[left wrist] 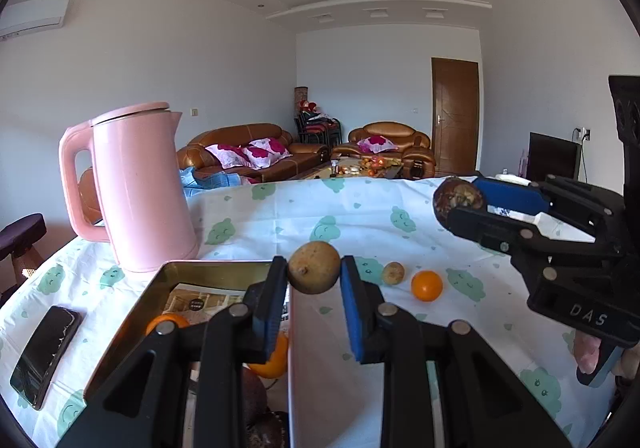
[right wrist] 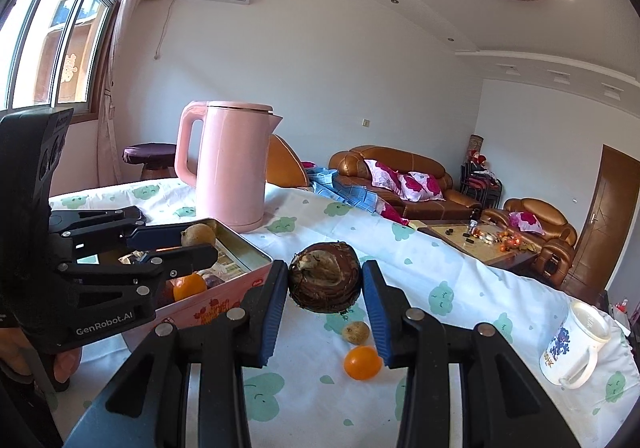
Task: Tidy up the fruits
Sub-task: 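Carry the small brown fruit and taro toward the tin box with both tools, then lower both fruits into the tin and open both tools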
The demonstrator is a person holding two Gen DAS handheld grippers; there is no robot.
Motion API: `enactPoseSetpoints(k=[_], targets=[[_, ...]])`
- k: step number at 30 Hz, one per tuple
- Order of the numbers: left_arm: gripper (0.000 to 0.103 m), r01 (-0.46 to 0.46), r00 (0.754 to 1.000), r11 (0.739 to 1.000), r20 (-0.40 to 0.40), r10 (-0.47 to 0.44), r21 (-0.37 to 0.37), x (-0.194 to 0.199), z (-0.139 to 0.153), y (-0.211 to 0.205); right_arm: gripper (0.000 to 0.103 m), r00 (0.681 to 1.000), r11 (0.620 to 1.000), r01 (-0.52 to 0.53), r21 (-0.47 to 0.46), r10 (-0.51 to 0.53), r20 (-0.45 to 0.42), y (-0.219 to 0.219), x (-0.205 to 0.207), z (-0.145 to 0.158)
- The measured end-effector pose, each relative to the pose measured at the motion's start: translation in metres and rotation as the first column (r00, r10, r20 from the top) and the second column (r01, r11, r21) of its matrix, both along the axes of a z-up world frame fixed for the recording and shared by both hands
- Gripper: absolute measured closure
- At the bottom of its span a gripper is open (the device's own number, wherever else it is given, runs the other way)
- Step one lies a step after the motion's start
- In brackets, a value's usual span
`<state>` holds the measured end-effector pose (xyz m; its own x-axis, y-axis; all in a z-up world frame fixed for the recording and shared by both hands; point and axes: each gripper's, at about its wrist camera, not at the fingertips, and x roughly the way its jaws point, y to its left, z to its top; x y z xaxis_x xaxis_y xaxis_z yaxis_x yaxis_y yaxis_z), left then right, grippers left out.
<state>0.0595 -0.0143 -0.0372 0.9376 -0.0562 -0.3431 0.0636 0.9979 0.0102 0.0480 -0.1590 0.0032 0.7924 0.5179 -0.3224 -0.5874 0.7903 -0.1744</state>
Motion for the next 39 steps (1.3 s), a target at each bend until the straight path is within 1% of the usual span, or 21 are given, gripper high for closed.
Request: enactPoseSetpoints(k=[13, 20, 24, 39], targets=[[0.075, -0.090, 0.996, 0.995, -0.018, 0.090, -0.031, -0.003, 0.003, 0.051, 0.063, 0.997, 0.997, -0.076, -0.004, 0.076, -0.005, 0.037, 0.002, 0.005], [0.075, -0.161, 0.986, 0.986, -0.038, 0.159, -0.043, -0.004, 0.002, 0.083, 0.063, 0.993, 0.993, -0.116, -0.016, 0.116, -0.020, 0.059, 0.004, 0.002], [0.075, -0.185, 0.982, 0.982, -0.058, 0.182, -0.048, -0.002, -0.002, 0.096, 0.063, 0.990, 0.990, -0.137, -0.019, 0.136, -0.031, 0.070, 0.004, -0.001], [0.075, -0.193, 0.975, 0.980, -0.120, 0.187, -0.044, 0.000, -0.015, 0.110, 0.063, 0.976, 0.974, -0.212, -0.073, 0.207, -0.071, 0.119, -0.001, -0.014]])
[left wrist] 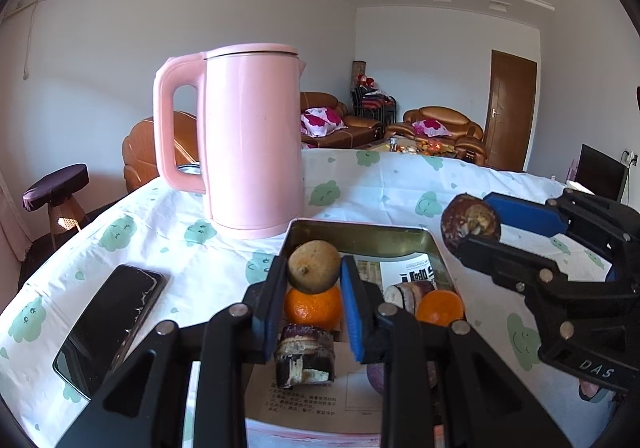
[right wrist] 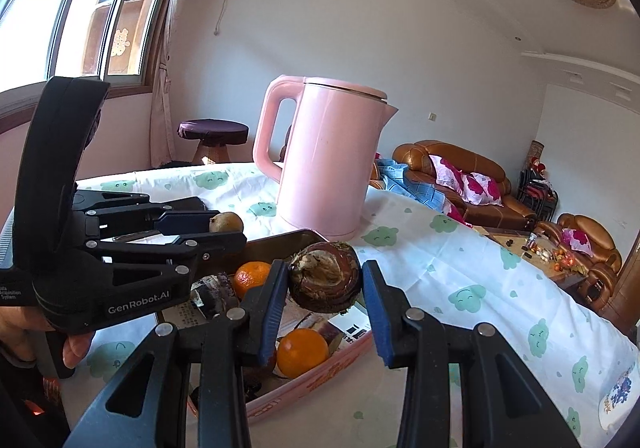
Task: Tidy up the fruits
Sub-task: 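Lower both fruits into the tin and open both tools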
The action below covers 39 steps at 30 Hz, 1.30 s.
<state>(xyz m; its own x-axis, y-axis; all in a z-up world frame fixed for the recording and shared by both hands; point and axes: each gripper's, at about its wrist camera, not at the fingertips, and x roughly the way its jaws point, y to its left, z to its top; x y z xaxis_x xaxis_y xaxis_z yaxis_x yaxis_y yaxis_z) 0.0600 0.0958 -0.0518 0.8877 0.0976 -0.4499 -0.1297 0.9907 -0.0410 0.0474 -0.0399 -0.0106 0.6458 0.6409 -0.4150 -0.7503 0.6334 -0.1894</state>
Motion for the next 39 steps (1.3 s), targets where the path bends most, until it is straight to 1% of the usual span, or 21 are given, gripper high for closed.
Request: enactPoseSetpoints(k=[9, 18, 27, 29, 30, 31, 32, 33, 34, 36, 39], targets=[[0.075, 0.006, 0.999, 1.000, -0.040, -0.006, -0.007, 0.005, -0.008, 0.002, 0.063, 0.999, 0.999, -0.012, -0.038, 0.011, -0.039, 0.017, 0.008, -0.010], [0.075, 0.015, 0.998, 1.000, -0.062, -0.016, -0.017, 0.009, -0.010, 0.003, 0.063, 0.994, 0.998, -0.014, -0.065, 0.007, -0.112, 0.025, 0.019, -0.022], [0.074, 0.026, 0.995, 1.000, -0.093, -0.027, -0.018, 0.015, -0.013, 0.002, 0.063, 0.984, 0.994, -0.050, -0.102, 0.032, -0.173, 0.035, 0.023, -0.034], [0.074, 0.021, 0.996, 1.000, -0.091, -0.022, -0.017, 0.014, -0.013, 0.002, 0.062, 0.985, 0.993, -0.048, -0.109, 0.029, -0.167, 0.036, 0.021, -0.035], [0.073, 0.018, 0.996, 1.000, -0.087, -0.019, -0.016, 0.013, -0.012, 0.002, 0.059, 0.985, 0.993, -0.047, -0.107, 0.029, -0.168, 0.036, 0.021, -0.035], [0.068, 0.015, 0.997, 1.000, -0.082, -0.017, -0.018, 0.012, -0.012, 0.002, 0.054, 0.985, 0.994, -0.043, -0.103, 0.025, -0.169, 0.035, 0.021, -0.034], [0.063, 0.015, 0.997, 1.000, -0.079, -0.016, -0.022, 0.011, -0.011, 0.002, 0.052, 0.986, 0.995, -0.034, -0.098, 0.017, -0.165, 0.033, 0.021, -0.032], [0.055, 0.015, 0.997, 1.000, -0.071, -0.016, -0.023, 0.009, -0.009, 0.001, 0.051, 0.987, 0.995, -0.023, -0.094, 0.008, -0.160, 0.030, 0.021, -0.031], [0.050, 0.010, 0.998, 1.000, -0.062, -0.012, -0.019, 0.007, -0.007, 0.000, 0.051, 0.987, 0.996, -0.012, -0.091, -0.002, -0.159, 0.026, 0.021, -0.029], [0.045, 0.010, 0.999, 1.000, -0.044, -0.011, -0.017, 0.003, -0.002, -0.002, 0.051, 0.989, 0.996, 0.013, -0.089, -0.026, -0.146, 0.013, 0.020, -0.025], [0.037, 0.020, 1.000, 1.000, -0.022, -0.020, -0.018, -0.001, 0.005, -0.009, 0.051, 0.987, 0.992, 0.078, -0.095, -0.091, -0.133, -0.016, 0.024, -0.020]])
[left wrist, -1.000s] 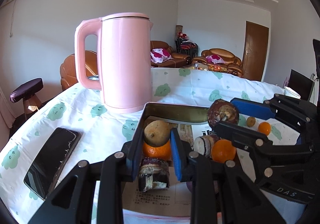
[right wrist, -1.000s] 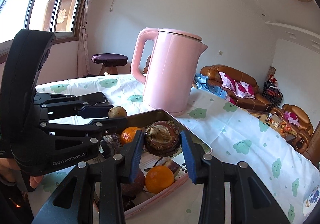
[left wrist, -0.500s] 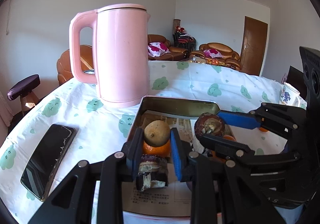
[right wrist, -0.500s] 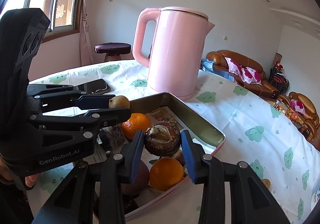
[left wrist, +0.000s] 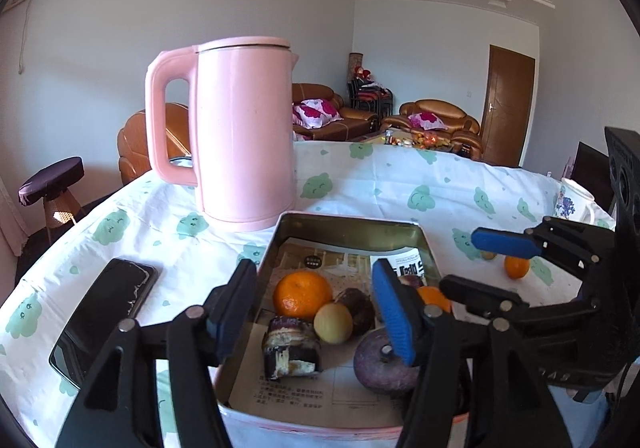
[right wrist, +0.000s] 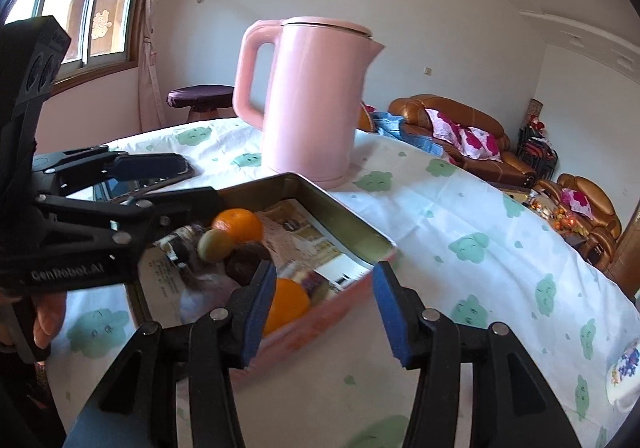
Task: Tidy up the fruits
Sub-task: 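Lower both fruits into the tin and open both tools, then reach the right tool to the orange while the left tool reaches another small brown fruit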
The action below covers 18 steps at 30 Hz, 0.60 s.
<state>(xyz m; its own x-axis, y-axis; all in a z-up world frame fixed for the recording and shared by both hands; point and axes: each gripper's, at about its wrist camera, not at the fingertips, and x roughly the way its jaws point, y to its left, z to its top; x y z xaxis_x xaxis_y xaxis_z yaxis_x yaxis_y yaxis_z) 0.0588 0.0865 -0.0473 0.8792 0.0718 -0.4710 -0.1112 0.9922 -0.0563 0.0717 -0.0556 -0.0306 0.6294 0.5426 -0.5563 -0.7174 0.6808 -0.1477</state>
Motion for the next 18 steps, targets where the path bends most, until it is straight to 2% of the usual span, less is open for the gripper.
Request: enactPoseSetpoints(k=[4, 8, 12, 18], targets=[[0.035, 0.039, 0.999, 0.999, 0.008, -0.039, 0.008, 0.002, 0.005, -0.021, 0.051, 0.990, 0.990, 0.138, -0.007, -0.138, -0.007, -0.050, 0.020, 0.003], [0.035, 0.093, 0.996, 0.995, 0.003, -0.094, 0.040, 0.007, 0.007, -0.050, 0.051, 0.960, 0.961, 0.275, -0.014, -0.276, -0.053, -0.095, 0.046, -0.001], [0.035, 0.139, 0.990, 0.987, -0.011, -0.139, 0.077, 0.015, 0.007, -0.077, 0.051, 0.944, 0.954, 0.300, -0.024, -0.301, -0.134, -0.113, 0.061, -0.012], [0.035, 0.177, 0.984, 0.979, -0.041, -0.173, 0.101, 0.027, 0.003, -0.102, 0.051, 0.938, 0.961, 0.274, -0.038, -0.276, -0.210, -0.112, 0.070, -0.027]])
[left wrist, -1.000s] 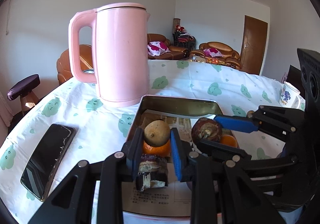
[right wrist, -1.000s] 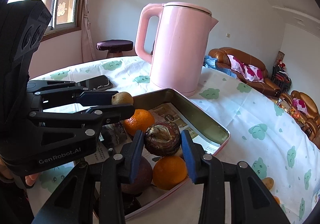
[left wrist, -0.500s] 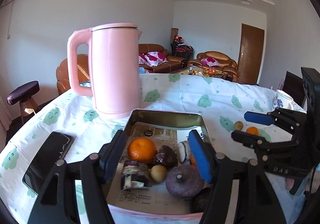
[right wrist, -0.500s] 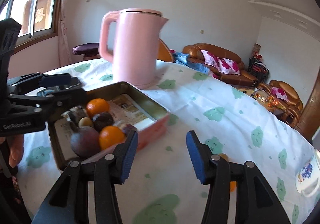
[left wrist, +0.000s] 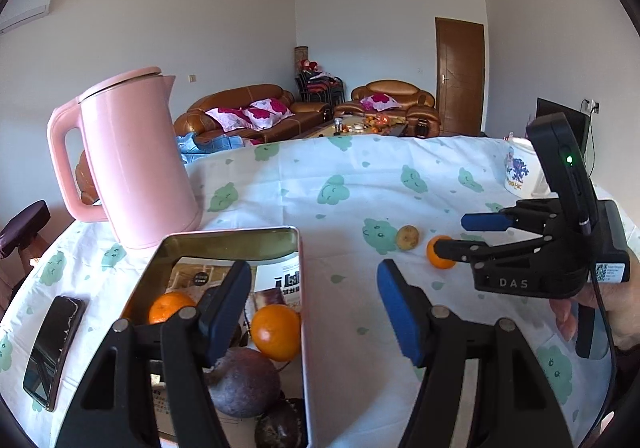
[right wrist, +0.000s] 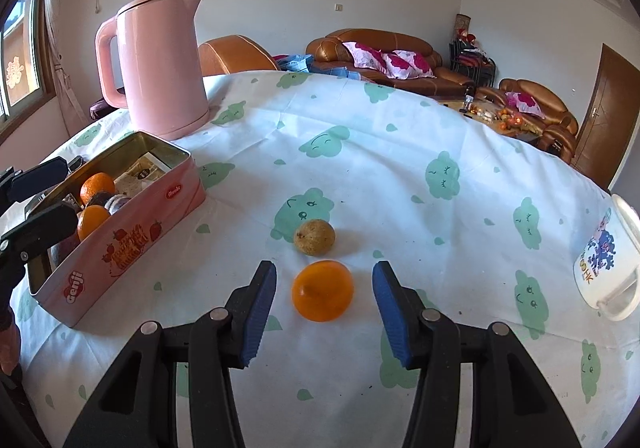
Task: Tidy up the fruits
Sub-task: 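Reach the right tool to the orange while the left tool reaches another small brown fruit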
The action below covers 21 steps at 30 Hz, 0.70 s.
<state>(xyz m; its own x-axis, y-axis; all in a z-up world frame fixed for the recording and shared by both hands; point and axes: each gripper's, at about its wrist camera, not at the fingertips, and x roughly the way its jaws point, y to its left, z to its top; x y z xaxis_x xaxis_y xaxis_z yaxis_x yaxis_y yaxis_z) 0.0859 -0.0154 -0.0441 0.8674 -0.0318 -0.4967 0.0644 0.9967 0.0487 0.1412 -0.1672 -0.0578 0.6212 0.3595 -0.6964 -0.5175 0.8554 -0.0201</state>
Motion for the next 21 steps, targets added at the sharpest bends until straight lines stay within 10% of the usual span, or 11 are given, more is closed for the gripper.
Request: enactPoseSetpoints(k=[21], targets=[[0.034, 0.122, 0.976, 0.992, -0.179, -0.122, -0.012, 0.066, -0.012, -0.076, 0.064, 0.985, 0.986, 0.169, -0.002, -0.169, -0.023, -0.058, 0.026, -0.007]])
